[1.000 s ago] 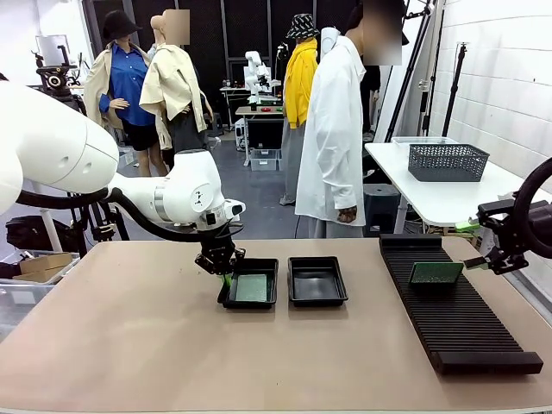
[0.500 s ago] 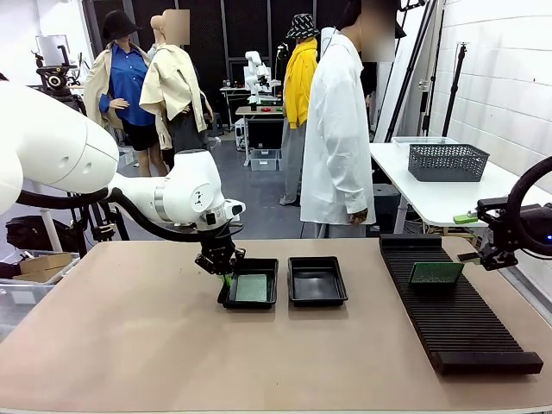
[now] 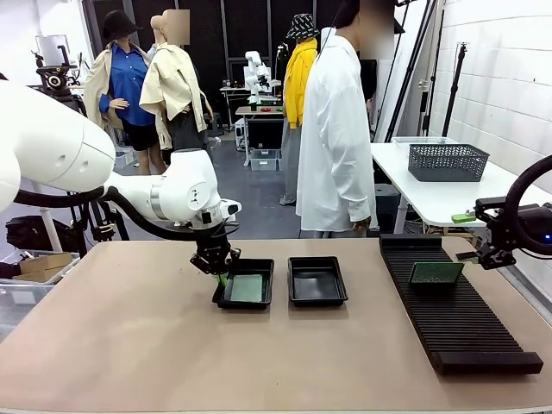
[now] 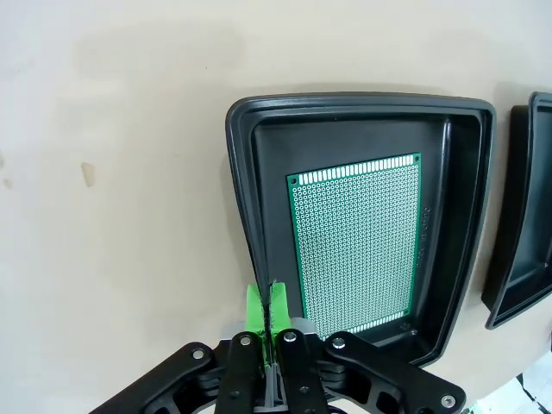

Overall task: Inspect and transfer BCBs to ESD trays.
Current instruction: Pick up the ESD tray and place it on the left side of the table.

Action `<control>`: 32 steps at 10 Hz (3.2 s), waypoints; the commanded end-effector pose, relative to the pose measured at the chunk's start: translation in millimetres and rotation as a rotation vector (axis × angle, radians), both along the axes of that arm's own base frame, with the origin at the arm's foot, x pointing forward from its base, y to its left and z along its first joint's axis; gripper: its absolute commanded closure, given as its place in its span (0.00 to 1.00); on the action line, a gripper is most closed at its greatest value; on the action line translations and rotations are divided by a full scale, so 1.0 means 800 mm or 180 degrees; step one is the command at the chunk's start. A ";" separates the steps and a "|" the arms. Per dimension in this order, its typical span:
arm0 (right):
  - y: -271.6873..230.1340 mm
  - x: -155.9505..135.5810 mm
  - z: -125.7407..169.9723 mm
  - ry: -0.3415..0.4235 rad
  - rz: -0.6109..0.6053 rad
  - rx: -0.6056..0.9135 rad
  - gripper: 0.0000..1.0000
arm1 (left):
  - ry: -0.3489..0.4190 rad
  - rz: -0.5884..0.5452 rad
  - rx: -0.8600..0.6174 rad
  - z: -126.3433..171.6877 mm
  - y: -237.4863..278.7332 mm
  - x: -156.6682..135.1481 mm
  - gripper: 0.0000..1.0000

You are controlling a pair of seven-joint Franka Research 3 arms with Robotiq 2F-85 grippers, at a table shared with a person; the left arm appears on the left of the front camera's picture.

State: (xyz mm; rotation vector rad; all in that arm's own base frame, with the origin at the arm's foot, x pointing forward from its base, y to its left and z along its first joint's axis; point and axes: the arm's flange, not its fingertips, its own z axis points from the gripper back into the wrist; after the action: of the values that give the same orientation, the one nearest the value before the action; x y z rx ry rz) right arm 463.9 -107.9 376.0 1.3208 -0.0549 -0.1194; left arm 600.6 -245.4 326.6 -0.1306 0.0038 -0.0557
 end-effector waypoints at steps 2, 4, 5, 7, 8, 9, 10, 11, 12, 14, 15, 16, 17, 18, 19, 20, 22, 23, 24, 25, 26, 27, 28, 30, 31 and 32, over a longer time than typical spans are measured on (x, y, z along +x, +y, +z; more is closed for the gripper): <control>-0.001 -0.002 0.001 -0.0012 0.0028 0.0006 0.00 | 0.0064 -0.0003 -0.0049 0.013 0.041 -0.013 1.00; -0.001 -0.002 0.001 -0.0012 0.0028 0.0006 0.00 | 0.0070 -0.0010 -0.0035 0.015 0.062 -0.022 1.00; -0.001 -0.002 0.001 -0.0012 0.0028 0.0006 0.00 | 0.0066 -0.0031 -0.0022 0.017 0.076 -0.029 1.00; -0.001 -0.002 0.001 -0.0012 0.0028 0.0006 0.00 | 0.0086 -0.0058 0.0025 0.020 0.100 -0.042 1.00; -0.001 -0.002 0.001 -0.0012 0.0028 0.0006 0.00 | 0.0086 -0.0081 0.0054 0.022 0.111 -0.047 1.00; -0.001 -0.002 0.001 -0.0012 0.0028 0.0006 0.00 | 0.0097 -0.0086 0.0109 0.023 0.127 -0.054 1.00; -0.001 -0.002 0.001 -0.0012 0.0028 0.0006 0.00 | 0.0099 -0.0108 0.0135 0.025 0.144 -0.059 1.00; -0.001 -0.002 0.001 -0.0012 0.0028 0.0006 0.00 | 0.0081 -0.0116 0.0119 0.027 0.163 -0.063 1.00; -0.001 -0.002 0.001 -0.0012 0.0028 0.0006 0.00 | 0.0075 -0.0105 0.0085 0.030 0.183 -0.069 1.00; -0.001 -0.002 0.001 -0.0012 0.0028 0.0006 0.00 | 0.0046 -0.0060 0.0028 0.035 0.229 -0.080 1.00; -0.001 -0.002 0.001 -0.0012 0.0028 0.0006 0.00 | 0.0034 -0.0046 0.0001 0.036 0.252 -0.082 1.00; -0.001 -0.002 0.001 -0.0012 0.0028 0.0006 0.00 | 0.0024 -0.0007 0.0011 0.036 0.275 -0.082 1.00; -0.001 -0.002 0.001 -0.0012 0.0028 0.0006 0.00 | 0.0034 -0.0010 -0.0005 0.035 0.296 -0.082 1.00; -0.001 -0.002 0.001 -0.0012 0.0028 0.0006 0.00 | 0.0069 -0.0002 -0.0059 0.034 0.317 -0.083 1.00; -0.001 -0.002 0.001 -0.0012 0.0028 0.0006 0.00 | 0.0112 0.0065 -0.0108 0.032 0.335 -0.085 1.00; -0.001 -0.002 0.001 -0.0012 0.0028 0.0006 0.00 | 0.0100 0.0107 -0.0115 0.030 0.353 -0.087 1.00; -0.001 -0.002 0.001 -0.0012 0.0028 0.0006 0.00 | 0.0107 0.0239 -0.0149 0.030 0.387 -0.094 1.00; -0.001 -0.002 0.001 -0.0012 0.0028 0.0006 0.00 | 0.0052 0.0282 -0.0150 0.033 0.398 -0.096 1.00; -0.001 -0.002 0.001 -0.0012 0.0028 0.0006 0.00 | 0.0014 0.0296 -0.0126 0.037 0.407 -0.098 1.00; -0.001 -0.002 0.001 -0.0012 0.0028 0.0006 0.00 | -0.0054 0.0376 -0.0093 0.040 0.417 -0.097 1.00; -0.001 -0.002 0.001 -0.0012 0.0028 0.0006 0.00 | -0.0044 0.0385 -0.0070 0.040 0.423 -0.096 1.00; -0.001 -0.002 0.001 -0.0012 0.0028 0.0006 0.00 | -0.0069 0.0339 -0.0025 0.040 0.422 -0.095 1.00; -0.001 -0.002 0.001 -0.0012 0.0028 0.0006 0.00 | -0.0111 0.0309 -0.0033 0.040 0.422 -0.094 1.00; -0.001 -0.002 0.001 -0.0012 0.0028 0.0006 0.00 | -0.0082 0.0377 0.0017 0.033 0.430 -0.095 1.00; -0.001 -0.002 0.001 -0.0012 0.0028 0.0006 0.00 | -0.0051 0.0425 -0.0006 0.028 0.436 -0.096 1.00; -0.001 -0.002 0.001 -0.0012 0.0028 0.0006 0.00 | -0.0037 0.0477 0.0000 0.026 0.441 -0.097 1.00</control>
State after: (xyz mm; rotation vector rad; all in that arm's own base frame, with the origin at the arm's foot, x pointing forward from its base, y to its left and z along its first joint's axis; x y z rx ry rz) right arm 463.7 -108.7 376.3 1.3210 -0.0561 -0.1202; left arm 525.7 99.7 351.2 -0.1308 -0.0058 0.0847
